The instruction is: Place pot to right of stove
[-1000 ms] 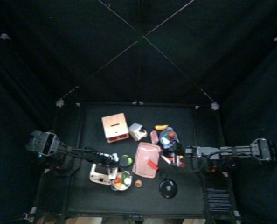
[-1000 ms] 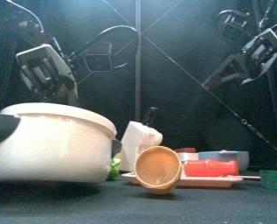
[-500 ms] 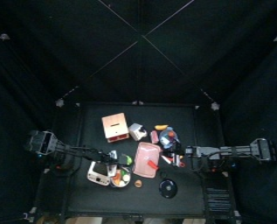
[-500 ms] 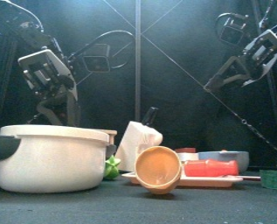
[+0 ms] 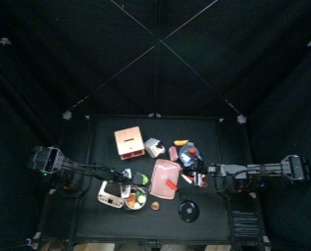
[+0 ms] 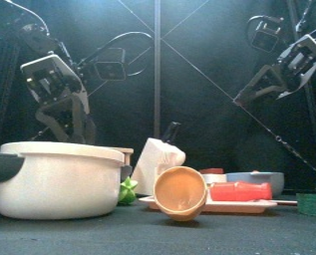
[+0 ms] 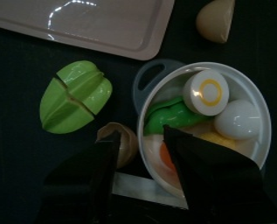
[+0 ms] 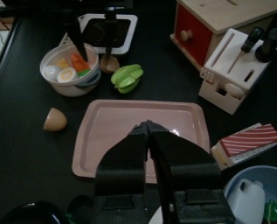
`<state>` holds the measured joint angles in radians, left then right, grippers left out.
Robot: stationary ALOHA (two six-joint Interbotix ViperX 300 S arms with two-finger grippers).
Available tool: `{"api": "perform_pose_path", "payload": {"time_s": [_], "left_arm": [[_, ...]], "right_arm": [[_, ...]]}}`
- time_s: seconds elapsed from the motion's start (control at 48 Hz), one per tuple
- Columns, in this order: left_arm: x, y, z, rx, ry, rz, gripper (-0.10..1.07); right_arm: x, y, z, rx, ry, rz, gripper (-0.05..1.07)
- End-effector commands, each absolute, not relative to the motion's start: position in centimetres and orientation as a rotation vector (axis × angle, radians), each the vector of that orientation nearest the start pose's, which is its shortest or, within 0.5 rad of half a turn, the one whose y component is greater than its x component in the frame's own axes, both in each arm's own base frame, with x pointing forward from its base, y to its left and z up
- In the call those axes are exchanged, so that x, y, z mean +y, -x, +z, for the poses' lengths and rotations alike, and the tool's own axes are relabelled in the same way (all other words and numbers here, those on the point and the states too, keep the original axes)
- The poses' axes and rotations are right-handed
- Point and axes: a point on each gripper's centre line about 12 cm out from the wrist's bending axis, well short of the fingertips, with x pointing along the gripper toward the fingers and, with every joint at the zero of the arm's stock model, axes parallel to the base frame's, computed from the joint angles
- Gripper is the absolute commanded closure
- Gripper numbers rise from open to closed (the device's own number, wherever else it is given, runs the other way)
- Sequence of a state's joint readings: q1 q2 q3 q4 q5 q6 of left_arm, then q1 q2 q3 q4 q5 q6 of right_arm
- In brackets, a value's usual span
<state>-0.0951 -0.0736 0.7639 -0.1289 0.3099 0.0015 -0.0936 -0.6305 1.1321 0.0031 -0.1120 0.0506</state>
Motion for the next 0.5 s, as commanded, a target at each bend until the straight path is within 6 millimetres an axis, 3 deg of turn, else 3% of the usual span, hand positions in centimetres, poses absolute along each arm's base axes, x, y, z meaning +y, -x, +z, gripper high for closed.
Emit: {"api": "perform_pose_path", "payload": {"time_s": [0.0,0.229,0.479], "left_arm": [[-3.7,-33.9,16.2,0.926,0.068,-0.071,0.16],[-4.8,-33.6,17.8,0.866,-0.031,-0.126,0.17],[-8.8,-32.5,17.7,0.885,-0.114,-0.247,0.17]], "right_arm": [[-2.3,-24.4,22.0,0.373,-0.072,-0.102,1.02],[-2.2,-24.4,21.9,0.385,-0.073,-0.101,1.02],[-2.2,-24.3,21.8,0.387,-0.073,-0.099,1.02]]}}
